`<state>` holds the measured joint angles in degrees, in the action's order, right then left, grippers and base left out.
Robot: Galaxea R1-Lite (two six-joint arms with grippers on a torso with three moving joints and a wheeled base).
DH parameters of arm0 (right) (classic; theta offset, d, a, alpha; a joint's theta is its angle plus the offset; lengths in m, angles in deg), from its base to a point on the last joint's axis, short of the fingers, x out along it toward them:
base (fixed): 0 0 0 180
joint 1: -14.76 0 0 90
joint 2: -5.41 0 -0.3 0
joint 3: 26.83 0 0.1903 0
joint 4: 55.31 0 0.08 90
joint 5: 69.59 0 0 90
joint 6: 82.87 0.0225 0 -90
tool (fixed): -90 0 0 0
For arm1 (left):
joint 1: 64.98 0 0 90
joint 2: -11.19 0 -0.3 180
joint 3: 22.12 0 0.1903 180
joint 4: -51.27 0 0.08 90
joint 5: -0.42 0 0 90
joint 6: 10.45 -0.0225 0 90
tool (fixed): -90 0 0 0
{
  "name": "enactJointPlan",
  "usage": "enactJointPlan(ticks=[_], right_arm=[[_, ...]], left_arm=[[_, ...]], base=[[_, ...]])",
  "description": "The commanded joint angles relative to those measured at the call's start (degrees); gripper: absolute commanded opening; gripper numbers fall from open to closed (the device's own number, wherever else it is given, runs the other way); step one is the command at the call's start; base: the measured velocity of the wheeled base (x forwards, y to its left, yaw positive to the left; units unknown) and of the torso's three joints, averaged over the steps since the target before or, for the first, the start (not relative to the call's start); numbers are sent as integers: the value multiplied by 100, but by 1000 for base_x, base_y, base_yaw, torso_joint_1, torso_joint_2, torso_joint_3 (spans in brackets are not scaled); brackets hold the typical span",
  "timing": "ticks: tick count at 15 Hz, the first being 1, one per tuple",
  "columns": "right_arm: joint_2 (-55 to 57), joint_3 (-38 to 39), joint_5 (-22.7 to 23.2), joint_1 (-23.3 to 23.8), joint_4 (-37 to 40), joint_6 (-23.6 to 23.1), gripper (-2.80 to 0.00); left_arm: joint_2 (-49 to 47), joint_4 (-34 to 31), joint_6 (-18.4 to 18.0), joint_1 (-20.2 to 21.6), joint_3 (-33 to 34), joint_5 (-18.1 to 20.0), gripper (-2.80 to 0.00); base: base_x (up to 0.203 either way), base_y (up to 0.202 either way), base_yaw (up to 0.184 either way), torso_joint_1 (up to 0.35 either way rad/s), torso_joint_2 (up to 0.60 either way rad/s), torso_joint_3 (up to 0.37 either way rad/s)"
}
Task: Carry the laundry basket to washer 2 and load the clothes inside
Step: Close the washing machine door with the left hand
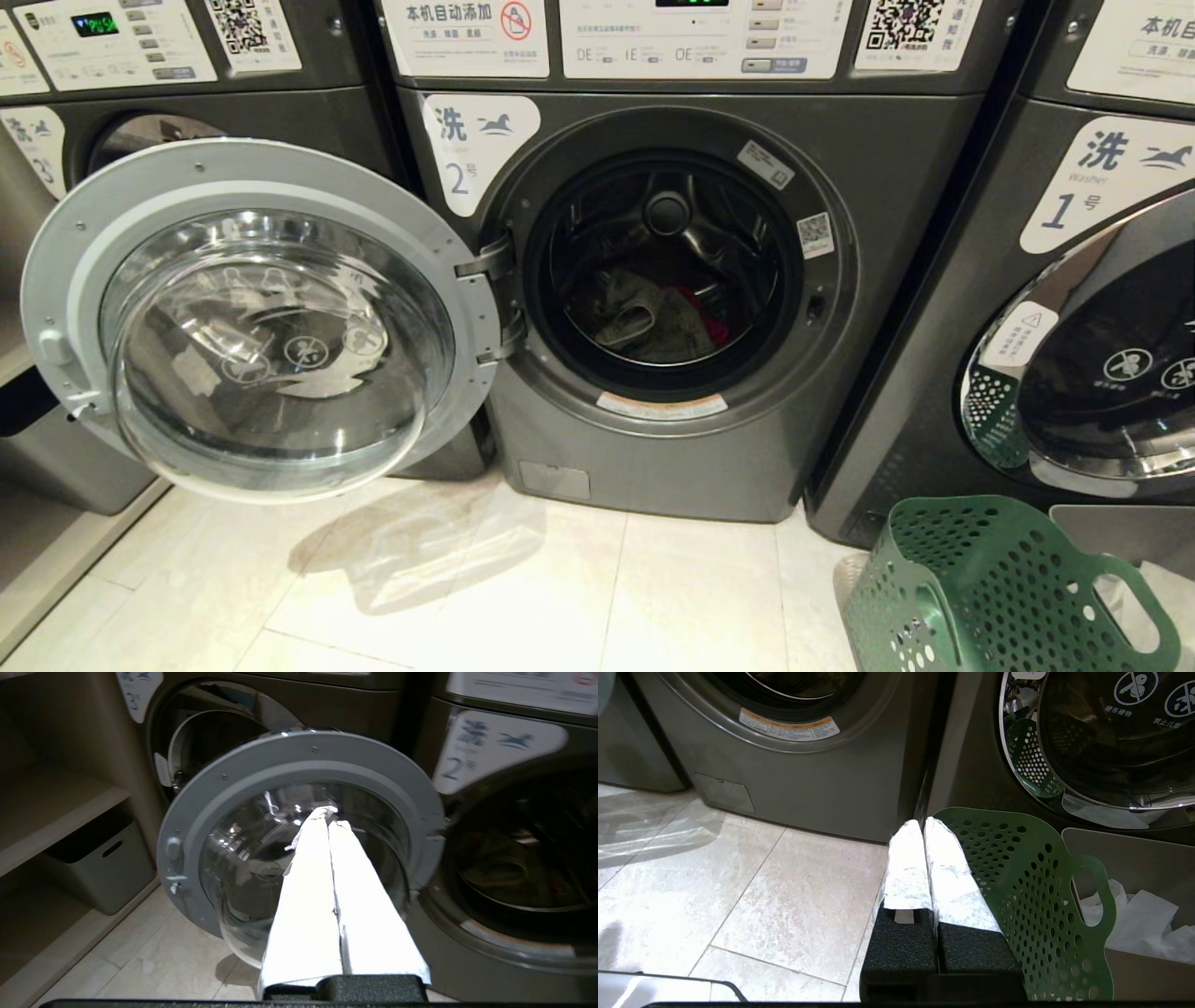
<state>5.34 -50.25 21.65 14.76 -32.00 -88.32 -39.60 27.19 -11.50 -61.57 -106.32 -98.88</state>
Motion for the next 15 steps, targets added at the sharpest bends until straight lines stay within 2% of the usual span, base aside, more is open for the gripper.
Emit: enactJointPlan(ticks=[1, 3, 4, 6, 9, 11, 12, 15], right_arm=[[7, 0, 0, 0, -4, 14, -280], [7, 5, -31, 0, -4, 44, -280], [7, 5, -35, 0, -4, 53, -280], [7, -2, -35, 0, -11, 86, -280], [7, -4, -35, 0, -21, 198, -280], [7, 4, -59, 9, -15, 287, -280], [7, 5, -114, 0, -13, 305, -280], [7, 5, -123, 0, -13, 342, -280]], left_arm=[[-2321, 212, 84, 605, -1076, -38, -280], [-3192, 617, 169, 1501, -1613, 405, -280], [-3547, 755, 201, 1815, -1903, 702, -280], [-4134, 874, 250, 2171, -2650, 1151, -280], [-5077, 874, 397, 2407, -3986, 1594, -280], [-5663, 829, 696, 2495, -4716, 1991, -280], [-5823, 820, 822, 2594, -4771, 2342, -280], [-6152, 895, 1342, 2691, -4763, 2660, -280]], base=[[0, 0, 0, 0, 0, 0], [0, 0, 0, 0, 0, 0], [0, 0, 0, 0, 0, 0], [0, 0, 0, 0, 0, 0], [0, 0, 0, 0, 0, 0], [0, 0, 0, 0, 0, 0], [0, 0, 0, 0, 0, 0], [0, 0, 0, 0, 0, 0]])
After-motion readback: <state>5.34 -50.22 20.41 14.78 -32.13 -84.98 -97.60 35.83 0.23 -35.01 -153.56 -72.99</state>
